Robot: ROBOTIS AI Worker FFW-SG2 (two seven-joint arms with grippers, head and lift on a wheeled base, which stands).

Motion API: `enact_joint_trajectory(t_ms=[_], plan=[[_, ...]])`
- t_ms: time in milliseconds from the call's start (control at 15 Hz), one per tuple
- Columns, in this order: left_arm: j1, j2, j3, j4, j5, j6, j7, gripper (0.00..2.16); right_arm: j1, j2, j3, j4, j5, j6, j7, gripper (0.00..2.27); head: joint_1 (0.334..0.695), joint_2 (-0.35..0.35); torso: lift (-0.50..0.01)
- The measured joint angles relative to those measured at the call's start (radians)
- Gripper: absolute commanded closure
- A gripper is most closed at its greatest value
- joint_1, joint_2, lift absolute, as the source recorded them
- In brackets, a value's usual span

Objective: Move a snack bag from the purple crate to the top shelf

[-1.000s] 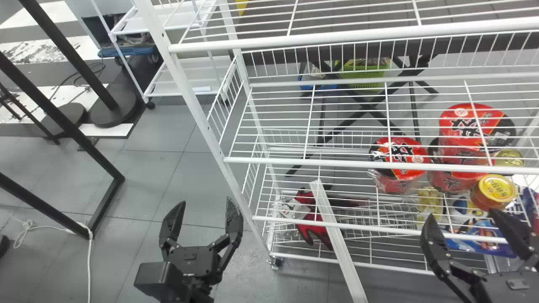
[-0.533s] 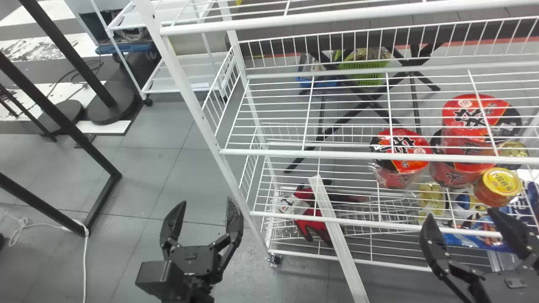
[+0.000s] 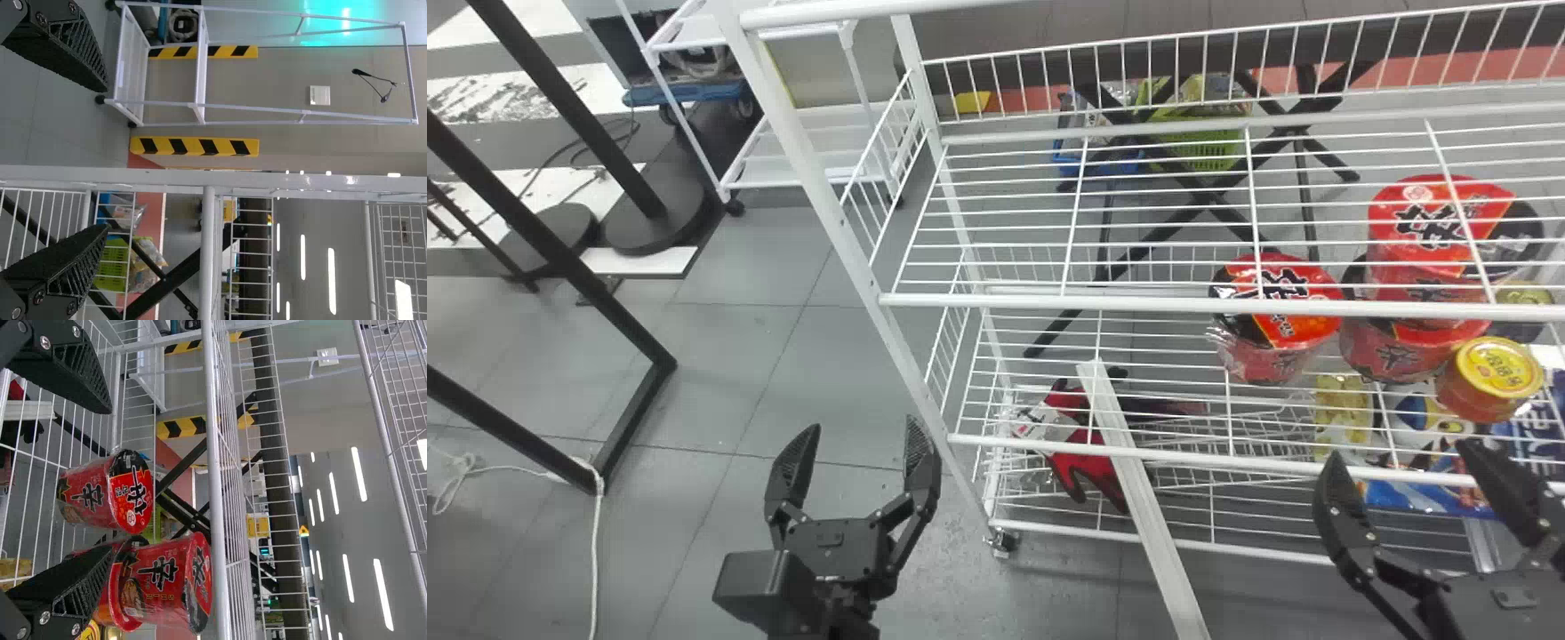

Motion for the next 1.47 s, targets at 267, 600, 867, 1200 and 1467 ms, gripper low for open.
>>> enact_joint_trajectory(t_ms=[267,600,867,1200,1467], plan=[[0.003,0.000,0.000,0.000,0.000,0.000,0.000,0.08,0.003,0.000,0.000,0.000,0.000,-0.001,0.000,0.08,0.695,0.251,-0.445],[0.004,0.001,0.000,-0.001,0.000,-0.003,0.000,0.08,0.006,0.001,0.000,-0.002,0.002,-0.014,0.006,0.07,0.695,0.252,-0.450],[0.004,0.001,0.000,-0.001,0.000,-0.003,-0.001,0.08,0.007,0.001,0.001,0.007,0.009,-0.057,0.009,0.08,0.695,0.255,-0.450],[0.003,0.000,0.000,0.000,0.000,-0.003,-0.001,0.08,0.015,-0.002,-0.003,0.001,0.009,-0.053,0.018,0.09,0.695,0.255,-0.450],[0.001,0.000,0.000,0.003,0.001,-0.003,-0.001,0.08,0.071,-0.008,-0.047,-0.079,0.000,0.008,0.023,0.09,0.695,0.229,-0.450]])
